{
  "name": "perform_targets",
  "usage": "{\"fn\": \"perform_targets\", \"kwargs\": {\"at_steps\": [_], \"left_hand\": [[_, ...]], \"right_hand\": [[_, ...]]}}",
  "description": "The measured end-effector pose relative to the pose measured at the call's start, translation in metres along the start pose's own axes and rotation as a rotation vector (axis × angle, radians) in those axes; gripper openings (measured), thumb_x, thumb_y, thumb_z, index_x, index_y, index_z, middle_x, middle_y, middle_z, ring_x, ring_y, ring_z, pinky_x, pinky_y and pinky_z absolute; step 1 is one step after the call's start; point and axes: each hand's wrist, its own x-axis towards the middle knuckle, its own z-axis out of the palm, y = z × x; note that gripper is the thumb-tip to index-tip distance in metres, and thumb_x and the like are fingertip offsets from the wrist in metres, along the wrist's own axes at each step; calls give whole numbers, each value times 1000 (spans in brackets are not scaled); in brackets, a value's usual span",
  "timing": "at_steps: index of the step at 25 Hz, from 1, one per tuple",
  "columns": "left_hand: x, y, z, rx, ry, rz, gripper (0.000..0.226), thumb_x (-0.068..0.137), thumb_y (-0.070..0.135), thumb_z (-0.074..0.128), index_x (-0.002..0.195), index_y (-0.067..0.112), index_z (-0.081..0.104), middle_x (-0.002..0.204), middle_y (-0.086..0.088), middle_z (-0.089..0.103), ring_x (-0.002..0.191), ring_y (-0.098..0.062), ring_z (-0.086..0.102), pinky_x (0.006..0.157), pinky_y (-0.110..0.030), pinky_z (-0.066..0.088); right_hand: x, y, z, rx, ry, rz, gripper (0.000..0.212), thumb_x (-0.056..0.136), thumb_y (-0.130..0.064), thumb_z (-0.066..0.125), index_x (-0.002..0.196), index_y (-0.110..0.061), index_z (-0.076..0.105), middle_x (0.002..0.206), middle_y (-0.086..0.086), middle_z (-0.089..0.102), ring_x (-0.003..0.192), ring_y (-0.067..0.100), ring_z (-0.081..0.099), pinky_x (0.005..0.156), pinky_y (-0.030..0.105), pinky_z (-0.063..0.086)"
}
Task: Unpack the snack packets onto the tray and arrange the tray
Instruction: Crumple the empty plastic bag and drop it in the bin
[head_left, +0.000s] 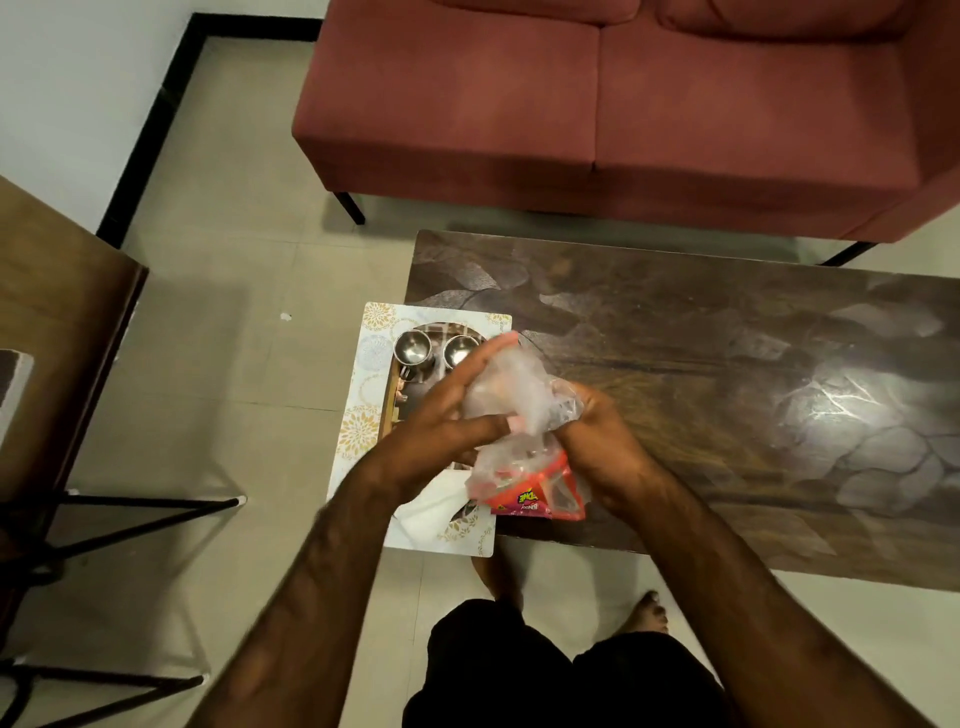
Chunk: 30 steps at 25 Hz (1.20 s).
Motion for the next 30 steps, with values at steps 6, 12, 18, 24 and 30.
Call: {"fn": "perform_targets", "kwargs": {"at_steps": [6,12,18,24,30], "left_hand": [[18,-4,32,63,437,147,24,84,10,68,106,20,67,96,5,77,88,-15,75,68,-34,64],[27,6,56,-190,539,112,17,81,15,64,98,16,67,82,-4,76,66,-21,74,48,-31,56],[18,14,72,106,300,129,28,96,13,53,104,39,60,98,4,74,89,-19,75,66,-49,64],[3,12,83,314,62,133,80,79,18,71,141,48,31,125,15,64,108,-7,70,92,-41,59],[16,14,112,634,10,337,90,78,18,78,149,49,31,150,17,41,131,0,48,95,-34,56]], "right_hand": [[-9,-18,2,182,131,-2,42,95,5,59,131,-15,65,109,9,79,82,18,80,62,28,62],[-28,-21,0,102,-18,-171,77,84,-32,84,152,-35,47,143,-3,66,120,13,73,84,33,65],[-22,-23,-8,-149,328,-405,31,93,-9,78,119,-25,69,107,-18,77,99,-4,73,85,18,60],[-31,-30,-32,-150,438,-443,14,85,22,68,84,8,69,88,24,75,78,13,68,71,26,56],[-58,-31,-59,-73,415,-348,43,80,25,69,63,-11,52,72,5,67,58,-3,64,52,17,51]]}}
